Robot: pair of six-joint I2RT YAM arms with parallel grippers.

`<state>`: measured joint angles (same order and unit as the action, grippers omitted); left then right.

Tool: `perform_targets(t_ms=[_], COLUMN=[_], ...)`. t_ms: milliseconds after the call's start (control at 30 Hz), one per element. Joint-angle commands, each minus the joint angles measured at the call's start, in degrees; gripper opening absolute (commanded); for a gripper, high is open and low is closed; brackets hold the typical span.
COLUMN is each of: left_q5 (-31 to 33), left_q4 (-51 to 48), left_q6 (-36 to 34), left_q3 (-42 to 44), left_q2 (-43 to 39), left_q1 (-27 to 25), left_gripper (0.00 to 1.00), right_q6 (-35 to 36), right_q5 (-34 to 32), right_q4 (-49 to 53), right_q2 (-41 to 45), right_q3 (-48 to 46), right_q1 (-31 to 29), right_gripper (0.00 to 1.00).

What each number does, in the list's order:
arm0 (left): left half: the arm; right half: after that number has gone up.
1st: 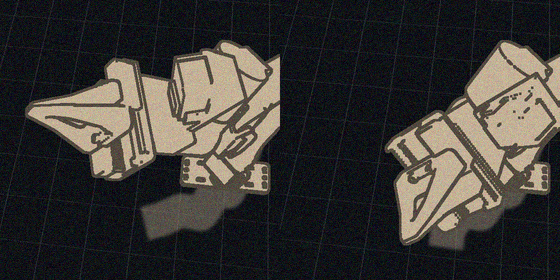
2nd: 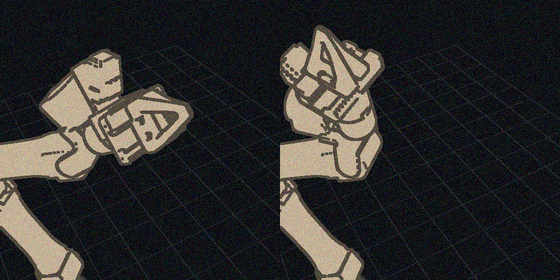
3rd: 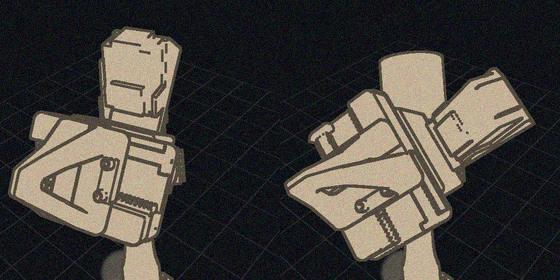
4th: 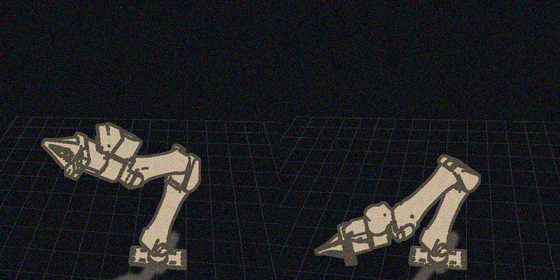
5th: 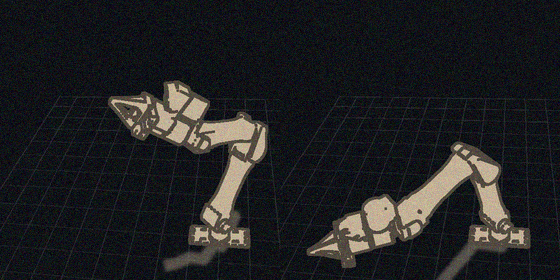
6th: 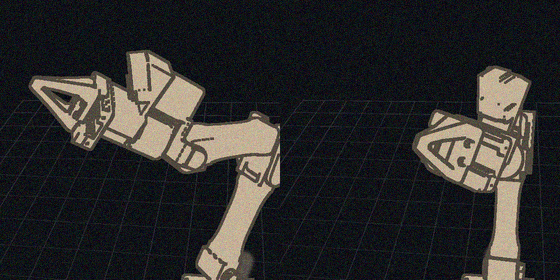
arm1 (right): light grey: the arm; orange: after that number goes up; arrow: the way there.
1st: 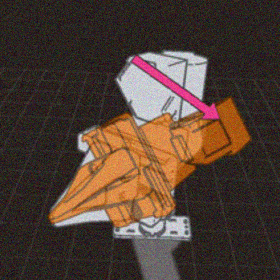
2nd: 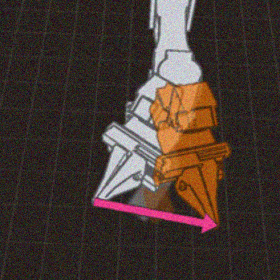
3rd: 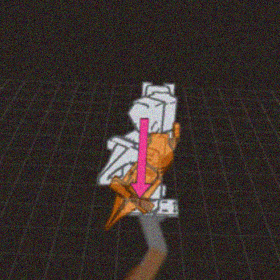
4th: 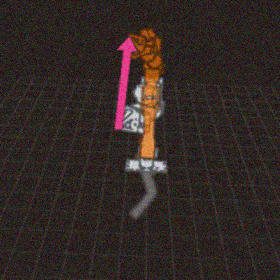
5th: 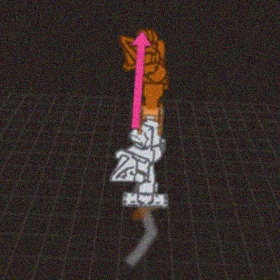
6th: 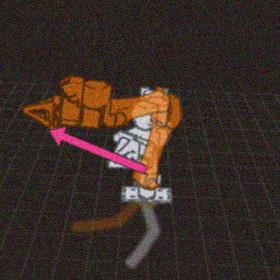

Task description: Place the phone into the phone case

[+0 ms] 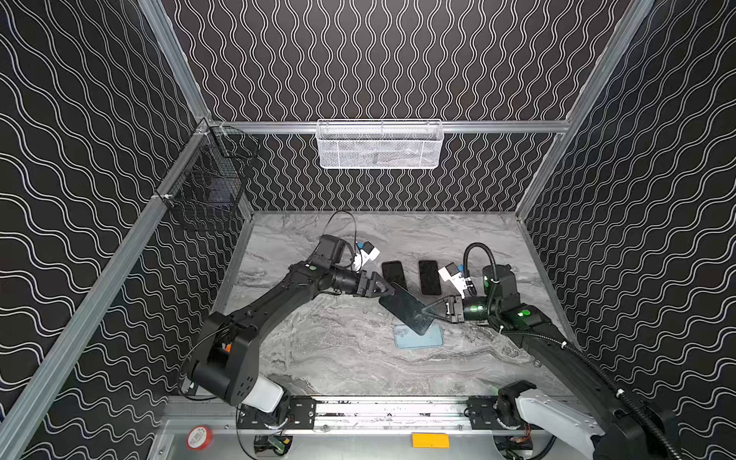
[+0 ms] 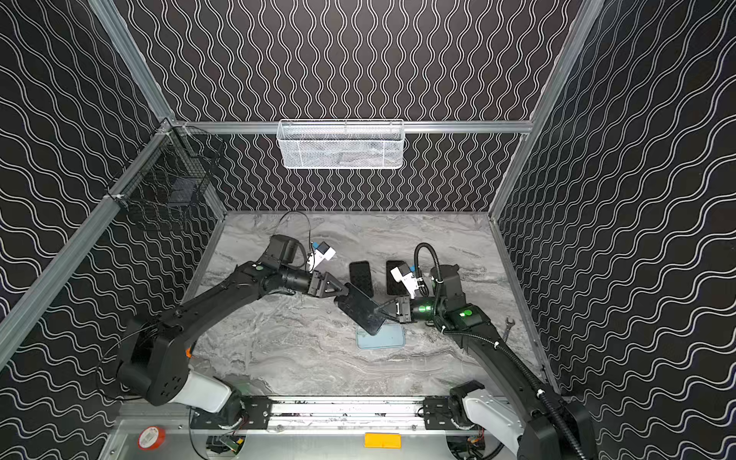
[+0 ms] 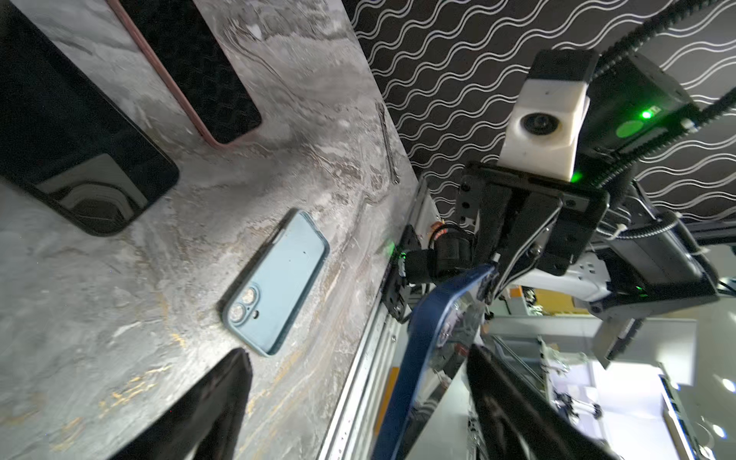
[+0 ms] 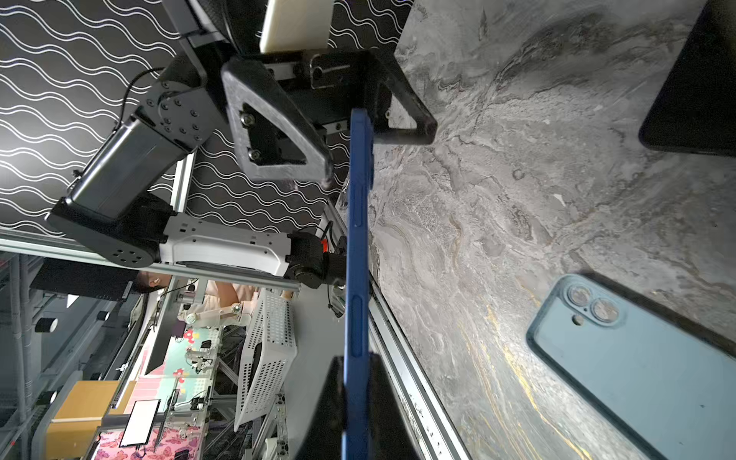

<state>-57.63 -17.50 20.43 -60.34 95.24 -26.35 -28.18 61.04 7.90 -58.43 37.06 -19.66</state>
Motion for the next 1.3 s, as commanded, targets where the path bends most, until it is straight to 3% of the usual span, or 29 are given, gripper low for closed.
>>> perform_targets(t_ms=[0, 167, 333, 433, 600, 667, 733, 767, 833, 867, 933, 967, 1133, 1267], left_q5=[-7.32, -10.90, -12.67, -12.51, -13.72, -14.12, -13.84, -13.91, -13.29, -12.31, -9.33, -7.89, 7.75, 21.94], left_q4=[0.68, 5.19, 7.30, 6.81, 14.43, 16.70, 18.49, 20.19, 23.61, 25.28, 30.99, 34.70, 64.50, 76.93], left_q6=[-2.31, 1.20, 2.68, 2.30, 8.63, 10.40, 12.28, 13.73, 17.05, 18.77, 24.32, 27.52, 49.43, 56.27], left_q3=[0.71, 3.59, 4.84, 5.17, 8.02, 8.70, 9.27, 9.64, 10.49, 10.87, 12.29, 13.13, 22.98, 29.46], left_q2=[-0.51, -2.95, -4.46, -5.77, -6.74, -6.95, -7.30, -7.41, -7.85, -8.11, -8.96, -9.33, -11.66, -12.34], left_q1=[-0.60, -1.57, -3.78, -4.20, -4.33, -4.27, -4.26, -4.27, -4.32, -4.31, -4.31, -4.32, -4.84, -7.53], left_gripper=[0.84, 0.68, 0.38, 0.27, 0.03, 0.00, 0.00, 0.00, 0.00, 0.00, 0.00, 0.00, 0.00, 0.00], right_q6=[-3.08, -6.19, -10.65, -12.08, -13.52, -13.67, -13.43, -13.39, -12.18, -11.59, -9.27, -8.37, -7.47, -9.76], right_q5=[4.76, 6.29, 9.33, 10.28, 10.19, 9.91, 9.01, 8.41, 6.79, 5.49, 2.17, -0.22, -13.65, -20.10], right_q4=[-8.61, -14.35, -23.20, -26.71, -29.35, -29.48, -28.46, -28.03, -26.18, -24.78, -20.88, -18.95, -15.98, -15.84], right_q2=[-0.49, -0.95, -3.17, -4.92, -6.13, -6.32, -6.04, -5.79, -4.76, -4.15, -2.40, -1.44, 6.73, 13.54], right_q3=[-1.42, -3.34, -5.48, -6.15, -6.55, -6.56, -6.30, -6.21, -5.58, -5.07, -3.87, -3.25, -4.44, -6.89], right_q1=[0.06, 0.14, 0.63, 0.82, 1.28, 1.60, 2.29, 2.68, 3.60, 4.01, 4.65, 4.88, 5.02, 5.00], right_gripper=[0.00, 0.00, 0.00, 0.00, 0.00, 0.00, 0.06, 0.15, 0.21, 0.30, 0.34, 0.43, 0.59, 0.69])
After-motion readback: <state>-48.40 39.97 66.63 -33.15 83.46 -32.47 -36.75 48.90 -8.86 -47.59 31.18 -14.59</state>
